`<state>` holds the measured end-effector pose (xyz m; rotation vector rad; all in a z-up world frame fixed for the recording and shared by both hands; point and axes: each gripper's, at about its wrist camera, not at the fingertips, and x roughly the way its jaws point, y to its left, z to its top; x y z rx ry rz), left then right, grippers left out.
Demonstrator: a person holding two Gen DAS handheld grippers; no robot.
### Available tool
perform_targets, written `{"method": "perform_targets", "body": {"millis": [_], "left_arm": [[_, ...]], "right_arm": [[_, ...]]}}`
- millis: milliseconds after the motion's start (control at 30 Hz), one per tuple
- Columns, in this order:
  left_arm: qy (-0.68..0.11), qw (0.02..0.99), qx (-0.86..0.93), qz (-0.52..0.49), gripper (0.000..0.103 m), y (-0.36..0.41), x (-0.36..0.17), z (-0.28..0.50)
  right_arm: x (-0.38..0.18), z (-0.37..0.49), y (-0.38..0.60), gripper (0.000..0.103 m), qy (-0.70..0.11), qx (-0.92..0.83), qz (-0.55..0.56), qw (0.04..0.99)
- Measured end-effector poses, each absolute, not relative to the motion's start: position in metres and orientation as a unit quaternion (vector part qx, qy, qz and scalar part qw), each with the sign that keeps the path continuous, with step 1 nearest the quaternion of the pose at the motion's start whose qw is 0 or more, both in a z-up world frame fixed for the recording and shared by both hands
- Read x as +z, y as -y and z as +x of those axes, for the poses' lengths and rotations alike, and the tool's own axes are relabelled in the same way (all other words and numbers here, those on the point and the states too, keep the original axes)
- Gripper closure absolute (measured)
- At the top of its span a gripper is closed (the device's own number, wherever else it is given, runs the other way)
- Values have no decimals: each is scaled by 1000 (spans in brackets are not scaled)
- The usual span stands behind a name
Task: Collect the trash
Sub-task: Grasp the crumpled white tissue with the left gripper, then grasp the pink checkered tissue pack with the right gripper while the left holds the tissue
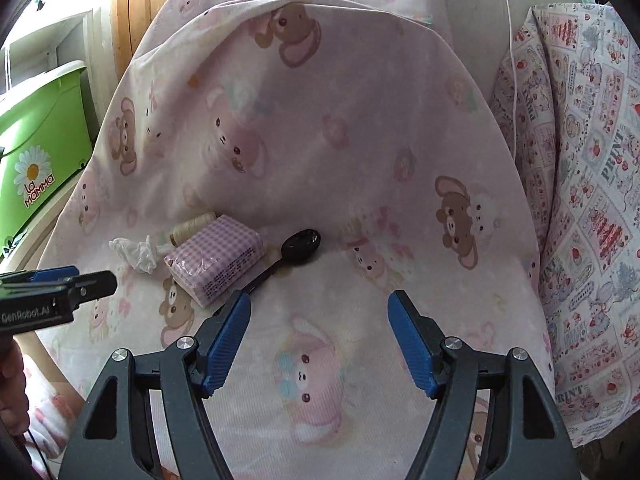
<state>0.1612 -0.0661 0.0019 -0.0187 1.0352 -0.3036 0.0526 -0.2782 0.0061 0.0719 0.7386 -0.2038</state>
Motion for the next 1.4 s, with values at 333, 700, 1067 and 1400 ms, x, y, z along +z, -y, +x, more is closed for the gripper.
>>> {"method": "perform_targets", "body": {"millis": [333, 700, 1067, 1400], "left_arm": [[-538, 825, -166, -47, 93, 78, -10, 196], [-476, 864, -157, -41, 98, 55, 21, 153], [-419, 902, -103, 3, 97, 12, 38, 125], [-394, 916, -76, 2, 97, -5, 29, 114]], "right_arm": [[1, 57, 285, 30, -374, -95, 47, 921], [-4, 56, 265, 30, -380, -68, 37, 922], [11, 78, 241, 17, -412, -48, 107, 903], [-1, 158, 238, 17, -495, -90, 218, 836]]}}
